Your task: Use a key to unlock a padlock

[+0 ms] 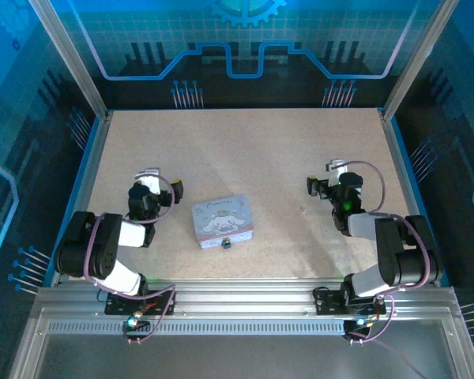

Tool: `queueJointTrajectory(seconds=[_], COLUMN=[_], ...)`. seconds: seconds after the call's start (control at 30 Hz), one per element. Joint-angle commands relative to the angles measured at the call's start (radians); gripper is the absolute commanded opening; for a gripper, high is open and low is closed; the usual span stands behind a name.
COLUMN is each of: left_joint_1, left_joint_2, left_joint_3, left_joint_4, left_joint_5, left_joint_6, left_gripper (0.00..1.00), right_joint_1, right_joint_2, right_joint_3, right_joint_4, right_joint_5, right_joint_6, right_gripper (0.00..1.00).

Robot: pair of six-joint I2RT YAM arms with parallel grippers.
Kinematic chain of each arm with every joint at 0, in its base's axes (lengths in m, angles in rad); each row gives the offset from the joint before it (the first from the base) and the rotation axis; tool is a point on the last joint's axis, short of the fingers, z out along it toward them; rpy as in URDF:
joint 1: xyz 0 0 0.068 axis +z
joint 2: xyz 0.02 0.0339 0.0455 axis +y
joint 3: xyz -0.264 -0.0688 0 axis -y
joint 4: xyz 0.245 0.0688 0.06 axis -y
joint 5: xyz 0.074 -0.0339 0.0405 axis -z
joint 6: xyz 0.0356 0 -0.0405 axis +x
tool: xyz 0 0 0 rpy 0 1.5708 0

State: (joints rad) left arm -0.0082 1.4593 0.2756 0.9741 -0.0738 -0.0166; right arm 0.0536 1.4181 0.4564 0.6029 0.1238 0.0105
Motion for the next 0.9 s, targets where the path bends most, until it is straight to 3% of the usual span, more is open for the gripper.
queueJointTrajectory(seconds=[0.0, 0.07, 0.2, 0.33, 0.43, 0.6, 0.87], left_joint_1=[0.005, 0.004, 0.005, 0.0, -0.038, -0.174, -0.376], left_joint_2=[-0.153, -0.251, -0.391, -0.458, -0.508, -0.594, -0.587], left_joint_3=[0.014, 0.052, 0.223, 0.277, 0.267, 0.2, 0.155], left_joint_4=[-0.078, -0.224, -0.666, -0.836, -0.907, -0.924, -0.87], left_joint_5=[-0.023, -0.041, -0.017, 0.108, 0.184, 0.176, 0.128], left_joint_6=[0.011, -0.038, -0.259, -0.441, -0.528, -0.646, -0.755], left_gripper=[0.99, 0.99, 0.99, 0.99, 0.99, 0.99, 0.99], right_joint_1=[0.017, 0.024, 0.043, 0.084, 0.147, 0.247, 0.287], right_joint_2=[-0.086, -0.126, -0.162, -0.146, -0.127, -0.084, 0.065], right_joint_3=[0.077, 0.118, 0.272, 0.414, 0.507, 0.59, 0.644], right_joint_4=[-0.181, -0.299, -0.685, -0.988, -1.168, -1.355, -1.463], right_joint_5=[-0.004, -0.022, -0.049, -0.1, -0.076, 0.002, 0.027], right_joint_6=[0.037, 0.061, 0.171, 0.257, 0.264, 0.245, 0.228], right_gripper=[1.0, 1.0, 1.0, 1.0, 0.99, 0.95, 0.86])
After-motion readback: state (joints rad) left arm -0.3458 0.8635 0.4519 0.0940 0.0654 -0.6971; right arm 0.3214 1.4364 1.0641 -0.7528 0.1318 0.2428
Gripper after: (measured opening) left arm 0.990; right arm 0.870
